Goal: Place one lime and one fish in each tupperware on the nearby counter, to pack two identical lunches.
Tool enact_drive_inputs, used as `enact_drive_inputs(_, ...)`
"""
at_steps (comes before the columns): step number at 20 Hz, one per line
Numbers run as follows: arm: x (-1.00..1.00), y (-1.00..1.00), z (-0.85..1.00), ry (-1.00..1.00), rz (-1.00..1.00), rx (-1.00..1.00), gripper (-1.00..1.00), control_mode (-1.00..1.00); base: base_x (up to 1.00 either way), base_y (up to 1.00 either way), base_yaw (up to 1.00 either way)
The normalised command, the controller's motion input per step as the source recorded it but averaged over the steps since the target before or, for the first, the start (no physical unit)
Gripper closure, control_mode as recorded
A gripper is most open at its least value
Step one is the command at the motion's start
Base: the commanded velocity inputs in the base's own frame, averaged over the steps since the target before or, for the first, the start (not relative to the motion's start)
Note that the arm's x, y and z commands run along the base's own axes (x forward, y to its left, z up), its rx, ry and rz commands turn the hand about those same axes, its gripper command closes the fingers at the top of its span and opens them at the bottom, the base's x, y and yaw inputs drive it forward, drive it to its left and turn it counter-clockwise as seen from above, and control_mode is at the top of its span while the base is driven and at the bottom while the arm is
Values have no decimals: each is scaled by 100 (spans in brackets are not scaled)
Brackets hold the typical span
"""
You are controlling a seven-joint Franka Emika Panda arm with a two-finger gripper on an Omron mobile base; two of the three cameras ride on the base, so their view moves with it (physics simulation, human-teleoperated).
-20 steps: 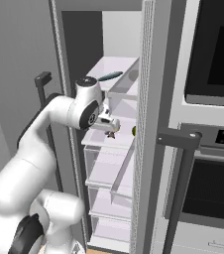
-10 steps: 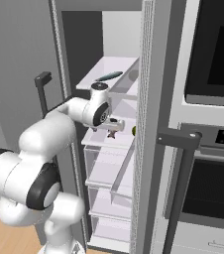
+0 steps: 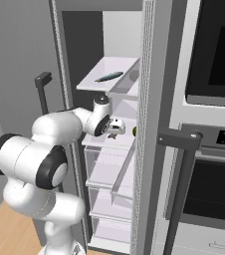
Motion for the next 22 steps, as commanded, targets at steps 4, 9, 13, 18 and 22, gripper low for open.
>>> enact_drive_inputs(4, 88, 0, 18, 3, 1, 0, -100, -100, 0, 0, 0)
enact_drive_inputs(9, 43, -12, 0, 1, 1, 0, -100, -100, 0, 0, 0)
enact_drive_inputs(13, 14, -25, -15, 2, 0, 0, -100, -100, 0, 0, 0)
enact_drive_inputs(18, 16, -6, -26, 2, 0, 0, -100, -100, 0, 0, 0)
enact_drive_inputs(22, 9, 1, -27, 1, 0, 0, -100, -100, 0, 0, 0)
